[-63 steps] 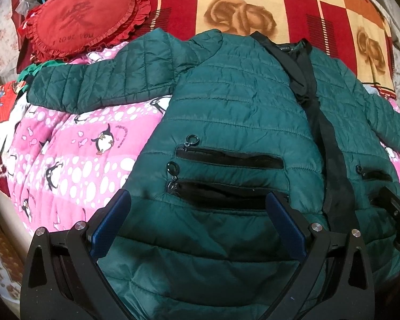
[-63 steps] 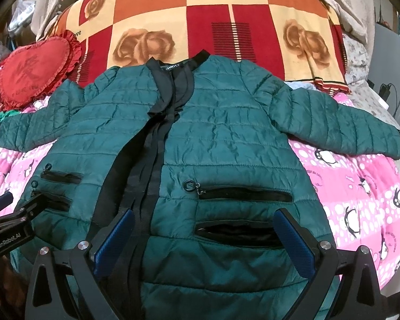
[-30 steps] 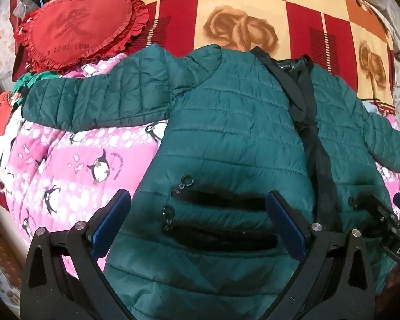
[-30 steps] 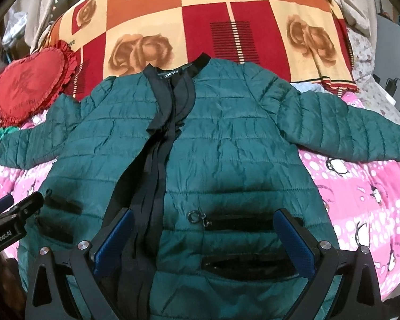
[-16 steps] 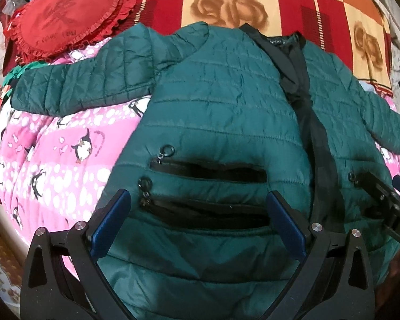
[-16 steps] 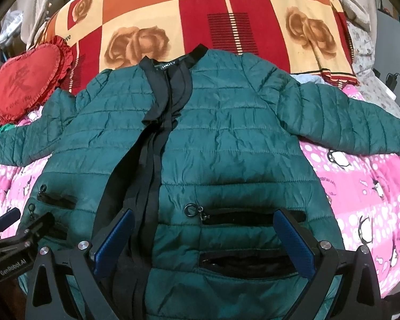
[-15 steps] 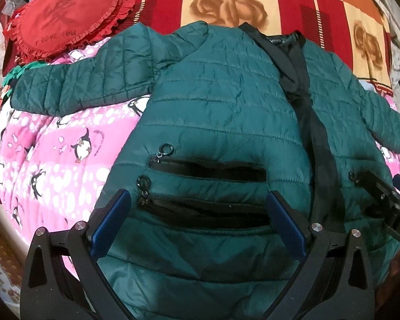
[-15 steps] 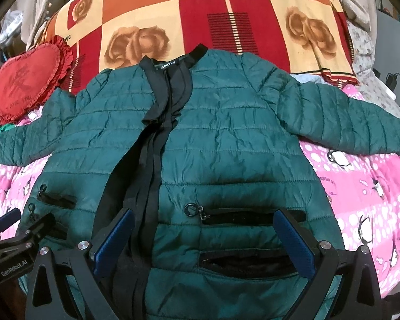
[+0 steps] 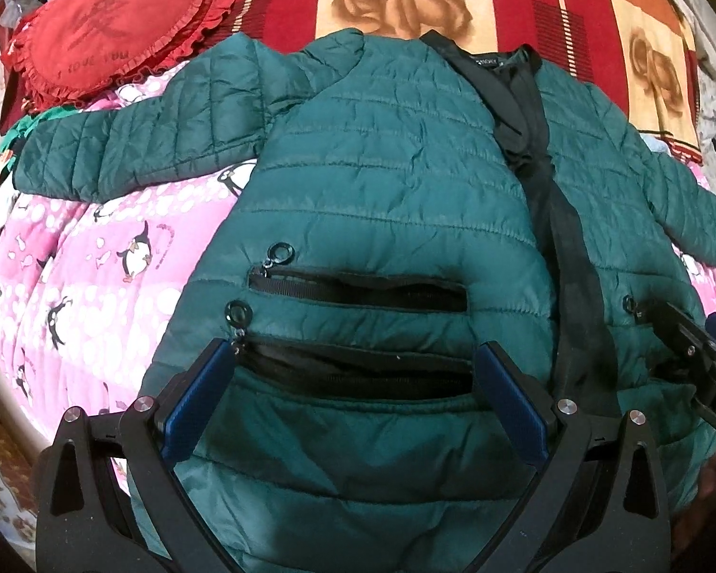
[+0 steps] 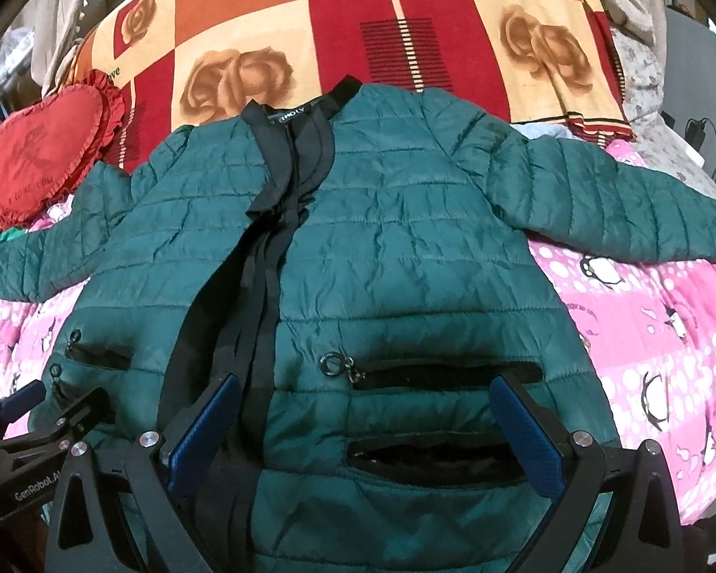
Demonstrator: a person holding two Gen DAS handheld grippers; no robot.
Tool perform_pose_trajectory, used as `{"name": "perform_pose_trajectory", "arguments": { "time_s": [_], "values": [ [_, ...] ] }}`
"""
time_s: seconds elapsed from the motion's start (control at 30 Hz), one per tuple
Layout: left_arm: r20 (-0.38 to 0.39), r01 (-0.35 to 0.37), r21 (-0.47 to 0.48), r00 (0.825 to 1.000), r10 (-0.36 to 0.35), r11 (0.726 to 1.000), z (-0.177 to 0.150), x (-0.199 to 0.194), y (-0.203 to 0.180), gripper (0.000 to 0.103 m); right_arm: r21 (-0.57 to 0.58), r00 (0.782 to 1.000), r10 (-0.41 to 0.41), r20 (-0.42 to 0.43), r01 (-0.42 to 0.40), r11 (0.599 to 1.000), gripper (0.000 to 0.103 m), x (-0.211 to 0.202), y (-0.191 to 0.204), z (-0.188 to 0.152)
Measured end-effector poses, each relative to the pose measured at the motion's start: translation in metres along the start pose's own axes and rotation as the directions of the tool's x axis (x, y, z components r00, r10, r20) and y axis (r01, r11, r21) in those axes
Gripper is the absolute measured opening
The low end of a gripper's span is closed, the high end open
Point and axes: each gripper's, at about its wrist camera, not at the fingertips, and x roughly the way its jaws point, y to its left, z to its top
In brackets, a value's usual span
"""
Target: Fold large clothes
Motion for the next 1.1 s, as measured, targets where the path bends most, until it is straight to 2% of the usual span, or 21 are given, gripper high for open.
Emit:
{"name": "perform_pose_trajectory", "arguments": {
  "time_s": [0.23, 0.57, 0.83, 1.1],
  "values": [
    [0.005, -0.003, -0.015, 1.0, 0.003, 1.0, 0.004, 0.0, 0.004, 0.102, -0.011, 1.0, -0.001, -0.008, 0.001, 1.0, 0.103, 0.004, 0.003, 0.001],
    [0.011, -0.019, -0.059, 1.0, 0.019, 0.998, 0.03, 0.001, 0.028, 0.102, -0.06, 1.0, 0.0, -0.001, 0.0, 0.998, 0.103, 0.012, 0.021, 0.02],
    [0.041, -0.093, -0.102, 0.994, 0.098, 0.99, 0.063, -0.002, 0.073, 0.102, -0.117, 0.999, 0.046, 0.001, -0.046, 0.992, 0.103, 0.023, 0.048, 0.045],
    [0.043, -0.193, -0.199, 0.978, 0.206, 0.961, 0.088, 0.011, 0.139, 0.102, -0.137, 0.996, 0.086, -0.009, -0.086, 0.987, 0.103, 0.044, 0.078, 0.066]
  ]
}}
